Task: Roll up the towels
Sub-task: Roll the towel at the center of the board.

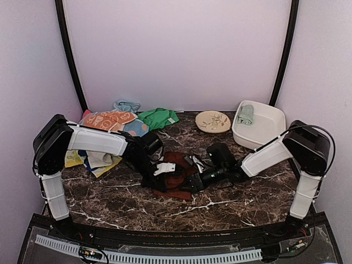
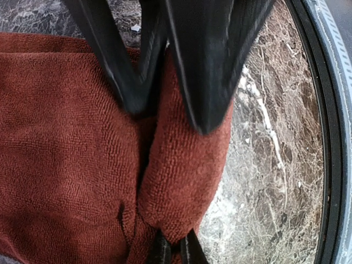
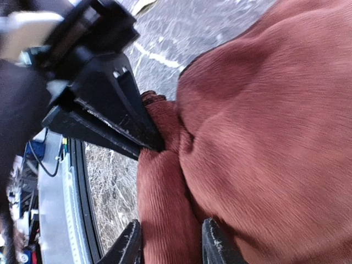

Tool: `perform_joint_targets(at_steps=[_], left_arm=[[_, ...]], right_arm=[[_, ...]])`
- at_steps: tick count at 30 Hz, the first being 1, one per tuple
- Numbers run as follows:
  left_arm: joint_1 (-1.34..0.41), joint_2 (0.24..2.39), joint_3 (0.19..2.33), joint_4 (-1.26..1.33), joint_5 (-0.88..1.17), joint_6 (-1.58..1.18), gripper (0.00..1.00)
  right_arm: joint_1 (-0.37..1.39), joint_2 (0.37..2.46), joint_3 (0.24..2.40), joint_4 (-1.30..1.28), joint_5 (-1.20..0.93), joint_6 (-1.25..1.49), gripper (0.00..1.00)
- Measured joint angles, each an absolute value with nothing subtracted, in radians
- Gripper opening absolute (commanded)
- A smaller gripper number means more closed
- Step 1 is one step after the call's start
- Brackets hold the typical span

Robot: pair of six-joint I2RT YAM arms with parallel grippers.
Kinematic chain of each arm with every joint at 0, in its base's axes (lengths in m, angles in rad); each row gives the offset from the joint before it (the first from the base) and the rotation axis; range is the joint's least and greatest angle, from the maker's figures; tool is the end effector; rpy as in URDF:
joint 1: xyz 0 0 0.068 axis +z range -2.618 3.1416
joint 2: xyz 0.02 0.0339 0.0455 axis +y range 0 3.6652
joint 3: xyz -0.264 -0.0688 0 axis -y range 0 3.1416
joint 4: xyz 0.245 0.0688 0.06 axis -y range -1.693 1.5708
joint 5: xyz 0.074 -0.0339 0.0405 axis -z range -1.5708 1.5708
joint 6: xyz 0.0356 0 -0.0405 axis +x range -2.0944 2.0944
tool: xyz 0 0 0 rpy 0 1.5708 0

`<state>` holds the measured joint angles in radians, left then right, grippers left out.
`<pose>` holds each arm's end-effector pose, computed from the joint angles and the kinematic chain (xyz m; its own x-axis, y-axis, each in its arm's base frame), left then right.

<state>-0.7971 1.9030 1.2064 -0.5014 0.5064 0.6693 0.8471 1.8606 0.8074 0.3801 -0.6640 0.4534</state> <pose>0.2468 -0.2773 0.1540 -0.0457 0.8232 -0.5659 0.9912 -0.0332 -0.1283 0.2144 0.2757 0.1197 -0.7693 -0.3497 -0.5346 -0.6365 0.3488 0.6879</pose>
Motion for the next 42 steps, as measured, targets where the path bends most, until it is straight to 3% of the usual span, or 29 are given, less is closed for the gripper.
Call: perform_joint_targets(at_steps=[5,6,7,8,9,13,17,21,25,29,35,42], left_arm=[[-0.790,1.942,1.262,-0.589,0.554,0.689,0.00],[-0.788,1.945,1.267,-0.606,0.560,0.695,0.00],[-0.787,1.947,1.273,-0.629,0.566,0.700,0.00],[-0.787,1.948,1.276,-0.651,0.572,0.706,0.00],[-0.787,1.948,1.277,-0.678,0.580,0.711,0.00],[-0.789,1.951,1.279,-0.760,0.602,0.723,0.00],[-0.789,1.987,1.316,-0.810,0.610,0.725,0.00],[-0.785,2.046,1.377,-0.869,0.620,0.723,0.00],[-0.776,2.091,1.428,-0.928,0.644,0.723,0.00],[-0.764,2.128,1.470,-0.979,0.669,0.723,0.00],[-0.740,2.196,1.541,-1.069,0.720,0.722,0.00],[-0.727,2.254,1.607,-1.151,0.749,0.723,0.00]], right_arm=[[0.831,1.655,0.698,0.367,-0.518,0.426,0.48],[0.830,1.604,0.678,0.359,-0.487,0.416,0.57],[0.831,1.552,0.661,0.350,-0.447,0.398,0.87],[0.831,1.486,0.643,0.334,-0.395,0.372,0.98],[0.831,1.432,0.630,0.321,-0.344,0.356,1.00],[0.836,1.196,0.568,0.289,-0.087,0.280,1.00],[0.825,1.001,0.503,0.274,0.209,0.369,1.00],[0.796,0.957,0.486,0.282,0.272,0.396,1.00],[0.878,0.994,0.481,0.260,0.267,0.283,1.00],[1.164,1.037,0.478,0.229,0.355,0.094,0.92],[1.491,1.369,0.591,0.182,0.511,-0.227,0.83],[1.549,1.687,0.667,0.333,0.594,-0.556,0.74]])
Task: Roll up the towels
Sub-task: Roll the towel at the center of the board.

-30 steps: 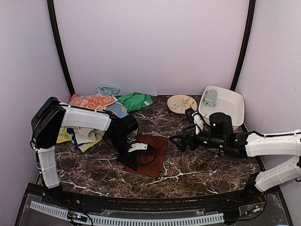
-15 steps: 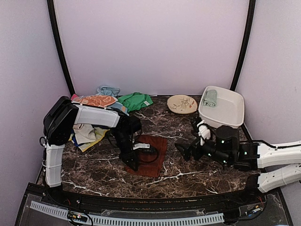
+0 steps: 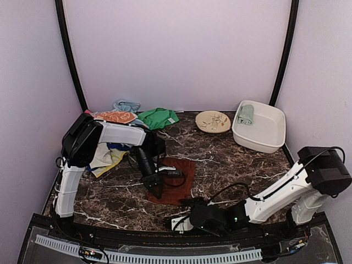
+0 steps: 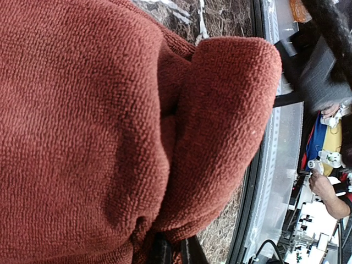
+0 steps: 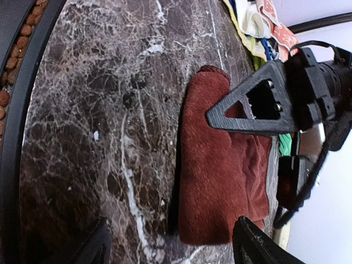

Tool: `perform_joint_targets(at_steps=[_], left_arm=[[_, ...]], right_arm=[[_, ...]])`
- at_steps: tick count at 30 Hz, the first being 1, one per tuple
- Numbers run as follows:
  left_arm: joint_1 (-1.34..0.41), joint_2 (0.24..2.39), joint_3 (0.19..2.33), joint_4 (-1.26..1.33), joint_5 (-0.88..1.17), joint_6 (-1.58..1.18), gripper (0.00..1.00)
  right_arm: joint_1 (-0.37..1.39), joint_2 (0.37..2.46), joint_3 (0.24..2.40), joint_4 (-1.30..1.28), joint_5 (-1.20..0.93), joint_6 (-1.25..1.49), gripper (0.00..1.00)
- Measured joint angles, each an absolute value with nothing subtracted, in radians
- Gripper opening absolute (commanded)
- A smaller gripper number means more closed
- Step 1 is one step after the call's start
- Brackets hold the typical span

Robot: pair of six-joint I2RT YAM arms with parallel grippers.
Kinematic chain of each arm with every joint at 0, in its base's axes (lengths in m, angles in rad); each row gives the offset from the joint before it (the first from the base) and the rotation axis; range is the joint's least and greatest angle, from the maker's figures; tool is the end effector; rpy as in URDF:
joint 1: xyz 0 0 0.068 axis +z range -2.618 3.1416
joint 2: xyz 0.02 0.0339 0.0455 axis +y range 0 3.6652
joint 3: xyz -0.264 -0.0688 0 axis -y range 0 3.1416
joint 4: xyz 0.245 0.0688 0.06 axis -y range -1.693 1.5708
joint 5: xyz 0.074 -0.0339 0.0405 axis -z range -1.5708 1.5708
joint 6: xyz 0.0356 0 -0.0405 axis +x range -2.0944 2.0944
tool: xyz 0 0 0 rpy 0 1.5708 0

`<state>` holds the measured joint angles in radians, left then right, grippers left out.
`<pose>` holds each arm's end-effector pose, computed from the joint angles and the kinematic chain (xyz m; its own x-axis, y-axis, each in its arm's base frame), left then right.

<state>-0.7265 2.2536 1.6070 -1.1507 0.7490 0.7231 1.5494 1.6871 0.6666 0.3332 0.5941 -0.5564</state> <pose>0.2798 -0.2810 0.1211 -0.2999 0.9148 -0.2707 0.7610 0.0583 -0.6461 0.0266 0.3094 0.1326 0.4211 -0.7765 -0.4688 -0.7028 0.0474 -0.7098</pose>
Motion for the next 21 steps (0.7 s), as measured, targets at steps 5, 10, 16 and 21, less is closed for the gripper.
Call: perform_joint_targets(at_steps=[5,10,16,21], left_arm=[[-0.727,2.274,1.635,-1.183,0.750,0.725,0.00],[-0.727,2.298,1.668,-1.220,0.751,0.726,0.00],[-0.726,2.318,1.701,-1.255,0.747,0.730,0.09],[-0.716,2.317,1.708,-1.262,0.747,0.741,0.19]], right_arm=[[1.523,1.838,0.725,0.487,0.618,-0.734,0.66],[1.470,1.922,0.773,0.579,0.619,-0.813,0.59],[1.441,1.982,0.802,0.641,0.618,-0.815,0.39],[1.425,1.985,0.831,0.563,0.579,-0.710,0.23]])
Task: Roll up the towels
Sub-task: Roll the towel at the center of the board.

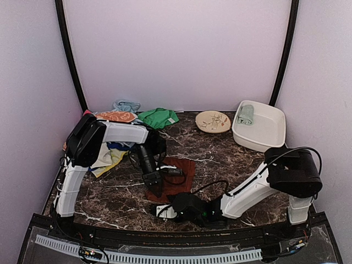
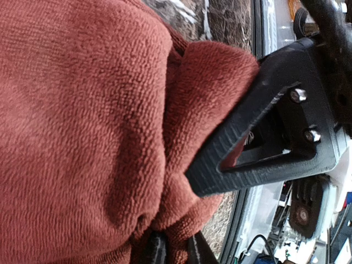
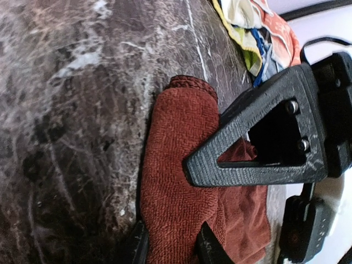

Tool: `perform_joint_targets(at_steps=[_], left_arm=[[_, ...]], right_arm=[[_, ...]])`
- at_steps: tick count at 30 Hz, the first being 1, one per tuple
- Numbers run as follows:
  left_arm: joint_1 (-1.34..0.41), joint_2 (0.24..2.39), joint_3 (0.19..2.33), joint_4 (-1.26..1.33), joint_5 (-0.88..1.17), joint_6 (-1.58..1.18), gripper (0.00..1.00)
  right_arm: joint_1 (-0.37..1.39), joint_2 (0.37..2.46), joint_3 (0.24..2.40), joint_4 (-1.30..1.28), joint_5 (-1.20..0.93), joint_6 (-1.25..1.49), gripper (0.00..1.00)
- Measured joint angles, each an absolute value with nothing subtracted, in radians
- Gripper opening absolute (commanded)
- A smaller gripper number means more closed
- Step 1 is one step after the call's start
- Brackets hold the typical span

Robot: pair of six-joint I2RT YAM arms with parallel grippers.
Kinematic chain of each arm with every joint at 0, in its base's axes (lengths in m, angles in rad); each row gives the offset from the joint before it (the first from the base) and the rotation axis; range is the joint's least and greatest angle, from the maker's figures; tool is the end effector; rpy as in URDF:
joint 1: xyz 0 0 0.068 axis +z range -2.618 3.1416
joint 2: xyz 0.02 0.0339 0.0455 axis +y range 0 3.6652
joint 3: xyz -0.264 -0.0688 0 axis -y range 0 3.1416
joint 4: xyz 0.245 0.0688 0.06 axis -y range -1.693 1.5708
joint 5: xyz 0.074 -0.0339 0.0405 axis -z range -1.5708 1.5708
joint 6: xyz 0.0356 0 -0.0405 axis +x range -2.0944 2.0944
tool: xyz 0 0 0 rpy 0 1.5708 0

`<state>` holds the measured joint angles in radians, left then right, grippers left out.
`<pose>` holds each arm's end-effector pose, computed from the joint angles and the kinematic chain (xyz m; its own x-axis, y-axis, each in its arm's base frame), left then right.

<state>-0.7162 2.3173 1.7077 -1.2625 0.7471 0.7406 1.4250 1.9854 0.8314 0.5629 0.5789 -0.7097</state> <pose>0.2895 -0.2840 0.1206 -0.3093 0.9255 -0.2188 0.7293 0.0831 -0.6792 0.0725 0.3599 0.0976 0.4352 -0.7904 -0.4312 -0.6309 0.0739 -0.7723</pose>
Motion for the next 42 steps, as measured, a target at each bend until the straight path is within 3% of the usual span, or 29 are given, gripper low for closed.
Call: perform_joint_targets(at_steps=[6,9,14,20,33,42], left_arm=[[-0.654,2.249,1.679,-1.194,0.739,0.732,0.26],[-0.588,2.150,1.604,-1.119,0.745,0.725,0.35],[-0.484,1.875,1.387,-0.964,0.703,0.698,0.36],[-0.476,1.657,1.205,-0.804,0.645,0.702,0.35],[-0.588,1.620,1.081,-0.661,0.593,0.760,0.34],[-0.763,1.746,1.191,-0.622,0.513,0.802,0.30]], right_arm=[[1.338,1.961,0.918,0.383,0.440,-0.500,0.09],[1.289,1.938,0.945,0.303,0.346,-0.415,0.06],[1.241,1.922,0.973,0.221,0.210,-0.310,0.02],[1.160,1.922,1.045,0.102,0.010,-0.205,0.00],[0.915,1.987,1.046,0.163,-0.571,0.171,0.00],[0.850,2.028,1.025,0.242,-0.741,0.329,0.00]])
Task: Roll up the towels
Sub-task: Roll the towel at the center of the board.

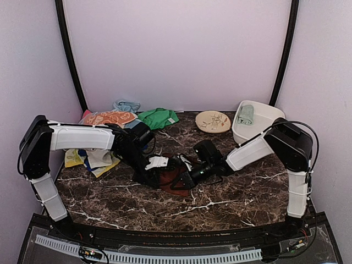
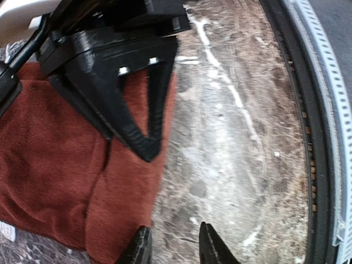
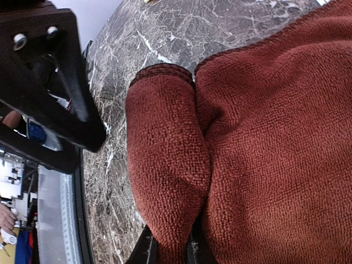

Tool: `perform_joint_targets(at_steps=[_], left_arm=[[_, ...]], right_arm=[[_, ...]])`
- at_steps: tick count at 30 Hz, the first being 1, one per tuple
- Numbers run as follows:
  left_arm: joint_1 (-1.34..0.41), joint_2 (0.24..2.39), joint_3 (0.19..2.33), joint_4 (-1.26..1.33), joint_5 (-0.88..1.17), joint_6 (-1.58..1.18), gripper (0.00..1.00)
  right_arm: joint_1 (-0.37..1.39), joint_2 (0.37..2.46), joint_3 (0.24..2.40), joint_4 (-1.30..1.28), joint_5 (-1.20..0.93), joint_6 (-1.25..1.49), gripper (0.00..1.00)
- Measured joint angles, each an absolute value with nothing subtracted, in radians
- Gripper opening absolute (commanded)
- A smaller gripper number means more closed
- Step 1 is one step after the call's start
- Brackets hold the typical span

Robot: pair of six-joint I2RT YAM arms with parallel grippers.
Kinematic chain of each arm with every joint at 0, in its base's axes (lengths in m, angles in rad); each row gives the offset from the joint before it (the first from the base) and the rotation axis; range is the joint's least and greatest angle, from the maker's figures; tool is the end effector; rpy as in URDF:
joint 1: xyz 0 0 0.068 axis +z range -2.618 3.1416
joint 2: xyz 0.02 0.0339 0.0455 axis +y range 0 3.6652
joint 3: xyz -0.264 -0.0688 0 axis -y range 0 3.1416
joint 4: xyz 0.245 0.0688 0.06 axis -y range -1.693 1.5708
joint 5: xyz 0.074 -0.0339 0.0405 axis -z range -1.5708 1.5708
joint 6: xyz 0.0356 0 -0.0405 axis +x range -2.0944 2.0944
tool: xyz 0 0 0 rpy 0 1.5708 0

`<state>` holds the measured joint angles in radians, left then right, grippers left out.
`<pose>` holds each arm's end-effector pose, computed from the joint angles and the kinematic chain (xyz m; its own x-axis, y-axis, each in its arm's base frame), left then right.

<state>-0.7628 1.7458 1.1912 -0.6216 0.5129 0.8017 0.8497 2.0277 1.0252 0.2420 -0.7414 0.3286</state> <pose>0.2382 -0.2518 0.1985 0.0664 0.8026 -0.5929 0.9931 -0.1109 -0.0388 0.2404 0.3099 0.1071 -0.7137 -0.4515 -0.5355 -0.6832 0.2801 0.6744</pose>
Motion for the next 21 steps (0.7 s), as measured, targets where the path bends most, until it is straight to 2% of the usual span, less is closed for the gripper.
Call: perform_joint_targets(at_steps=[13,16,18,21], left_arm=[[-0.782,1.854,1.229,-0.552,0.426,0.807,0.31],[-0.783,1.879,1.242,-0.542,0.424,0.803,0.30],[-0.783,1.890,1.250,-0.538,0.423,0.801,0.22],[-0.782,1.911,1.275,-0.546,0.422,0.798,0.13]], right_arm=[[0.831,2.043,1.015,0.281,-0.793,0.427,0.02],[0.831,2.043,1.015,0.281,-0.791,0.435,0.08],[0.831,2.041,1.015,0.281,-0.787,0.444,0.11],[0.830,2.029,1.009,0.279,-0.777,0.456,0.26]])
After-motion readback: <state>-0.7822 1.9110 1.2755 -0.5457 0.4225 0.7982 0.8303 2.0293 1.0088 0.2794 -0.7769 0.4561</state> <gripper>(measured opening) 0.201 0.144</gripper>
